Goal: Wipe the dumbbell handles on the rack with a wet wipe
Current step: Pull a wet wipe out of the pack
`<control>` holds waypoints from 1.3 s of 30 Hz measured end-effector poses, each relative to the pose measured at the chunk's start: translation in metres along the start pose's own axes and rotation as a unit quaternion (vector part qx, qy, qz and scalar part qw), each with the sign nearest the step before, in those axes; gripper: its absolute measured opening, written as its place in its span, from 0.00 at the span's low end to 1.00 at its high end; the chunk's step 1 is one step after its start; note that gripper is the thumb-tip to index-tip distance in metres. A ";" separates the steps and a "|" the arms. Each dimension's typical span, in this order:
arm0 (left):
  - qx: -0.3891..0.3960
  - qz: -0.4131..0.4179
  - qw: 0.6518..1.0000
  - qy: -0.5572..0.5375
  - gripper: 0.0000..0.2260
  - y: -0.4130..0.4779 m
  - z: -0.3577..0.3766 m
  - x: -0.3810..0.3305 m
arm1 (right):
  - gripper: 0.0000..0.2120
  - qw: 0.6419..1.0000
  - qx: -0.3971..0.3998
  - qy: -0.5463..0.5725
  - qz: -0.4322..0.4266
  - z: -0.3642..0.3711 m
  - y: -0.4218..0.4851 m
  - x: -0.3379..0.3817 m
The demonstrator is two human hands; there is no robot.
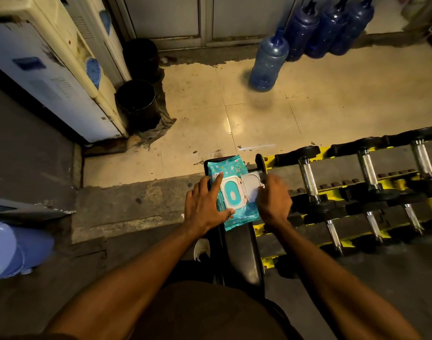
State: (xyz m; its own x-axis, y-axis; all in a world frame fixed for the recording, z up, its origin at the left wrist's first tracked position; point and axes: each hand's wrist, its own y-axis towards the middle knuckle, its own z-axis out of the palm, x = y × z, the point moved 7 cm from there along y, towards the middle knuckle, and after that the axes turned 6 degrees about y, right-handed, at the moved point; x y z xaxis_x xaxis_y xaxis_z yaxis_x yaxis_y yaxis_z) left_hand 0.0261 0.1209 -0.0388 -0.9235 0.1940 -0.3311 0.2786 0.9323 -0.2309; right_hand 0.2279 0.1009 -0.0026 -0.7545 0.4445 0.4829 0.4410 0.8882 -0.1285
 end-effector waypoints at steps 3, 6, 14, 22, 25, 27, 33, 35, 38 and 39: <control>0.016 -0.023 0.999 0.023 0.48 0.002 0.005 0.004 | 0.13 0.978 0.067 -0.074 -0.185 0.016 -0.004 0.030; 0.026 -0.038 0.999 0.026 0.48 0.002 0.010 0.005 | 0.12 0.969 0.108 -0.045 -0.218 0.028 -0.009 0.037; 0.026 -0.047 0.998 0.027 0.46 -0.001 0.009 0.003 | 0.10 0.960 0.141 -0.097 -0.220 0.030 -0.017 0.047; 0.042 -0.045 0.997 0.036 0.46 0.001 0.009 0.002 | 0.15 0.919 0.188 -0.178 -0.296 0.041 -0.012 0.066; 0.045 -0.046 0.997 0.041 0.47 0.001 0.009 0.002 | 0.18 0.917 0.213 -0.166 -0.294 0.049 -0.012 0.066; 0.040 -0.043 0.997 0.043 0.47 0.000 0.007 0.001 | 0.19 0.919 0.222 -0.149 -0.289 0.050 -0.010 0.063; 0.029 -0.038 0.998 0.043 0.46 -0.001 0.011 -0.003 | 0.09 0.924 0.204 -0.090 -0.312 0.041 -0.012 0.061; 0.031 -0.050 0.998 0.037 0.46 0.000 0.011 -0.003 | 0.08 0.933 0.184 -0.054 -0.304 0.034 -0.012 0.059; 0.036 -0.053 0.997 0.032 0.46 0.000 0.013 -0.003 | 0.10 0.951 0.203 0.005 -0.235 0.033 -0.008 0.047; 0.037 -0.052 0.997 0.031 0.46 0.000 0.014 -0.003 | 0.10 0.953 0.208 0.021 -0.221 0.033 -0.008 0.044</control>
State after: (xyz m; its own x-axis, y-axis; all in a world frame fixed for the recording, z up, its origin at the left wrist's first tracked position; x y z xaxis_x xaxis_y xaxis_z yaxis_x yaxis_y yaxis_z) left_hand 0.0326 0.1160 -0.0501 -0.9622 0.1177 -0.2454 0.1967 0.9240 -0.3281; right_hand 0.1748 0.1172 -0.0088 -0.7974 0.0201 0.6031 -0.1515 0.9608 -0.2323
